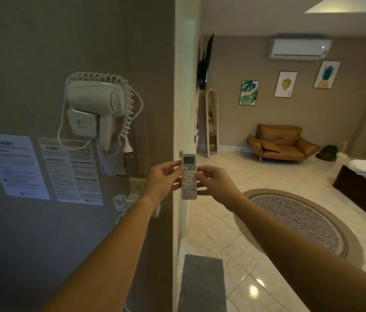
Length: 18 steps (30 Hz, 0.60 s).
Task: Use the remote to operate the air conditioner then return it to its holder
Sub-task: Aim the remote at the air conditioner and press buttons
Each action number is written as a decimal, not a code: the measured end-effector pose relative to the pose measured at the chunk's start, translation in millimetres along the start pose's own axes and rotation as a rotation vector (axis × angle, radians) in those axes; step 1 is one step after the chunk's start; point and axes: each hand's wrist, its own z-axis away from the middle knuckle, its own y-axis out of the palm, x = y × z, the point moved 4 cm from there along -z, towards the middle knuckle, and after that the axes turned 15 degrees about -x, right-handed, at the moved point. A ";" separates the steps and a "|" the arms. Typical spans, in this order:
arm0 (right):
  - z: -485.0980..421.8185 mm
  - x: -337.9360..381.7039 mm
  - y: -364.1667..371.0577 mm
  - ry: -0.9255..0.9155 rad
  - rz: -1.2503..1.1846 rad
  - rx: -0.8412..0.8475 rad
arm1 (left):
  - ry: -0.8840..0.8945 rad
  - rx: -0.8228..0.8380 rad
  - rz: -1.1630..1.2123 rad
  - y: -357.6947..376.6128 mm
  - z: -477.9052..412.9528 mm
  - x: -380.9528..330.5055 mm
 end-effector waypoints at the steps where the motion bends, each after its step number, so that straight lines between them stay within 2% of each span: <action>1: 0.4 -0.6 -15.8 0.001 -0.009 -0.005 | 0.011 0.014 -0.012 14.4 4.5 -3.9; 18: 31.4 -15.8 -273.0 -0.044 0.025 -0.194 | 0.108 0.252 0.006 247.8 96.9 -57.3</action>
